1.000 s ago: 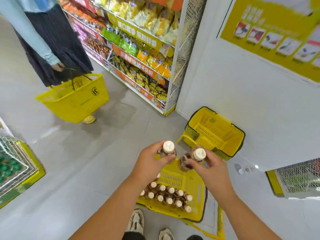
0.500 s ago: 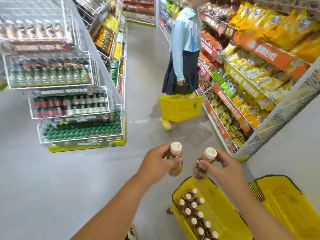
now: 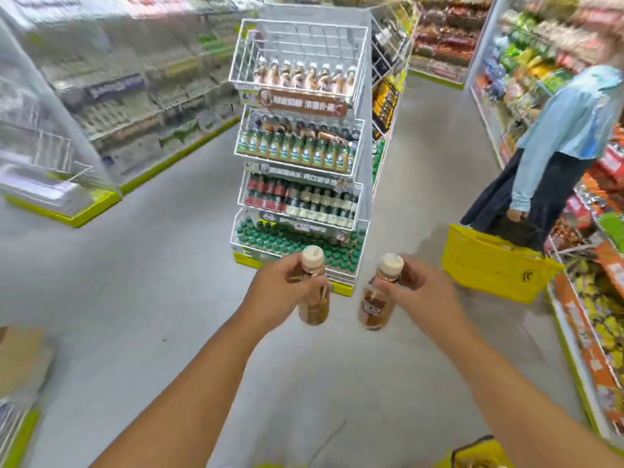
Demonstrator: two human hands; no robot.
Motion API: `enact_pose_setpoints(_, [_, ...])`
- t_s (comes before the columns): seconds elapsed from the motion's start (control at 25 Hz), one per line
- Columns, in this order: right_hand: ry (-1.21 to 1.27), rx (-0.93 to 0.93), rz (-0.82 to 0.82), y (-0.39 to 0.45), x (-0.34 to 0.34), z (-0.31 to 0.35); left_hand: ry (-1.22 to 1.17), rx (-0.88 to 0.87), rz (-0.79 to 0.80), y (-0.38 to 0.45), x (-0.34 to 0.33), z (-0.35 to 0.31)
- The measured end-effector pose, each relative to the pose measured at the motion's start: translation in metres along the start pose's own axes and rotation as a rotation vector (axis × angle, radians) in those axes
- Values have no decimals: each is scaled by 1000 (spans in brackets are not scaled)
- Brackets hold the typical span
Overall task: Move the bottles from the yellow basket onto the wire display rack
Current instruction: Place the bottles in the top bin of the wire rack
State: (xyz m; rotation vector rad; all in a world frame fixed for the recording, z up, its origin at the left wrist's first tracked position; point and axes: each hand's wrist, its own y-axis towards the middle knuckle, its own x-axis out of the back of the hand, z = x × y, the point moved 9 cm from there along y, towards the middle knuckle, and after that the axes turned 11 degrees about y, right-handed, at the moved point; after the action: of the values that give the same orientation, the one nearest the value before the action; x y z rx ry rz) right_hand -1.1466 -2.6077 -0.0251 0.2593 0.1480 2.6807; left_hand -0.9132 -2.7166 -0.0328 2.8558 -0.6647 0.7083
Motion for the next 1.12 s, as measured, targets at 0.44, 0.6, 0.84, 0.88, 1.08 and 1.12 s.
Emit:
enact_pose_setpoints(0.44, [42,33,169,136,-241,85,2,10,-133,99,249,60])
enact_pose_setpoints(0.6, [31,61,168,188,-264,103,11,-27,-122,151,277,56])
enact_pose_setpoints(0.84, [-3,76,142,288,-265,100,-1,-56,-141,253,287,42])
enact_pose_setpoints(0.88, [-10,75,140,309,-262,96,1,-61,-143,273,286,40])
enact_pose_setpoints(1.08, [-6,66,153,423,-246,85,18,-85,-141,391,277,20])
enact_pose_setpoints(1.12, [-1,65,151,447,-241,87,11,-85,-145,415,275,14])
